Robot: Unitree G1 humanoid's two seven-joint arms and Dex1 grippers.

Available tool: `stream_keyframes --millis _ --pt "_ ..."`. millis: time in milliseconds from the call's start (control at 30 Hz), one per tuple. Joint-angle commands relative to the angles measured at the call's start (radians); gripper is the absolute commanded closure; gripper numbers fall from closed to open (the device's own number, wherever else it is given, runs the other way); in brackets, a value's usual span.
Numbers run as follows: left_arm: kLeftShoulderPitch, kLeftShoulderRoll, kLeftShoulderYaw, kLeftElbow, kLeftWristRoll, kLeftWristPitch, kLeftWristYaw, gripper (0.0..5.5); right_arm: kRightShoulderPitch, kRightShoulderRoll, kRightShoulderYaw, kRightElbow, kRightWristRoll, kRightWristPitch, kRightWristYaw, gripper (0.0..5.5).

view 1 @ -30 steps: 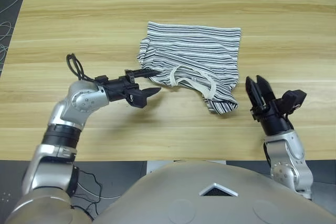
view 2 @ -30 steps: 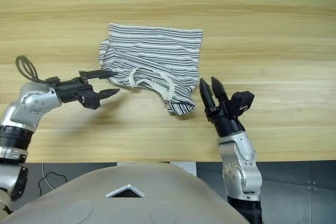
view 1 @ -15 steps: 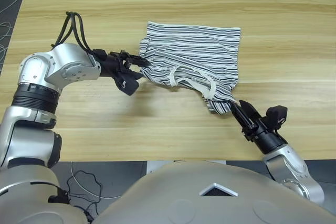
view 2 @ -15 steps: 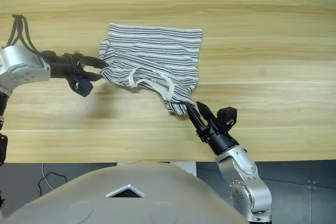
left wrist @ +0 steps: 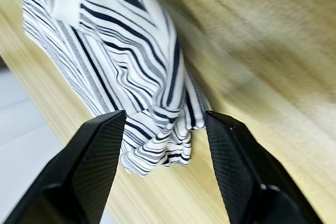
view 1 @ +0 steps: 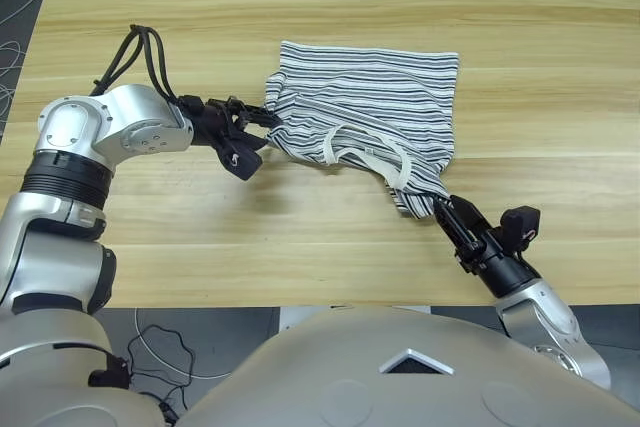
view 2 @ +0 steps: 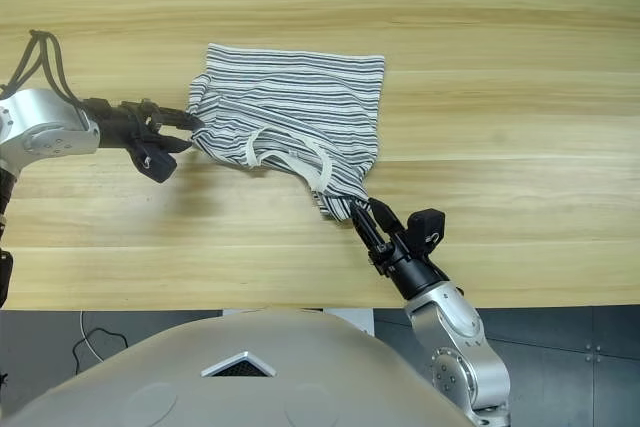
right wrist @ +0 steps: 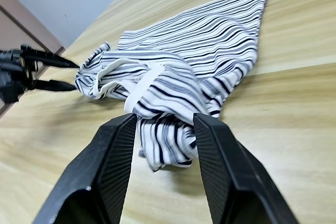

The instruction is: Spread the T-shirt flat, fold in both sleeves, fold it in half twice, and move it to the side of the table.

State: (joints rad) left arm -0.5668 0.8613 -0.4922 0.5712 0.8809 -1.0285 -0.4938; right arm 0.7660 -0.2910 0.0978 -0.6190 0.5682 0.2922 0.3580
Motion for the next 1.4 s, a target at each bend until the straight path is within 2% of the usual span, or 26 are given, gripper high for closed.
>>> stream_keyframes --millis 33,267,967,1133,1267,1400 --pt "-0.023 0.01 -0.018 0.008 0.02 0.003 0.019 2.74 0.033 -0.004 0.052 0.013 -0.077 -0.042 0.019 3.51" --pt "-0.022 0.003 -0.035 0.022 0.019 0.0 0.049 2.74 0.047 0.004 0.085 0.031 -0.123 -0.069 0.024 3.51" --pt "-0.057 -0.036 -0.068 0.046 0.014 0.002 0.106 2.74 0.03 0.028 0.087 0.068 -0.148 -0.096 0.012 3.51" --pt "-0.074 -0.071 -0.088 0.08 0.045 0.003 0.143 3.45 0.012 0.044 0.064 0.073 -0.15 -0.097 -0.009 3.51" --pt "-0.066 -0.083 -0.114 0.104 0.057 -0.004 0.161 4.06 -0.032 0.082 -0.005 0.105 -0.167 -0.117 -0.074 3.51" --pt "-0.067 -0.08 -0.122 0.107 0.053 -0.008 0.171 4.61 -0.026 0.069 -0.001 0.092 -0.175 -0.116 -0.053 3.51"
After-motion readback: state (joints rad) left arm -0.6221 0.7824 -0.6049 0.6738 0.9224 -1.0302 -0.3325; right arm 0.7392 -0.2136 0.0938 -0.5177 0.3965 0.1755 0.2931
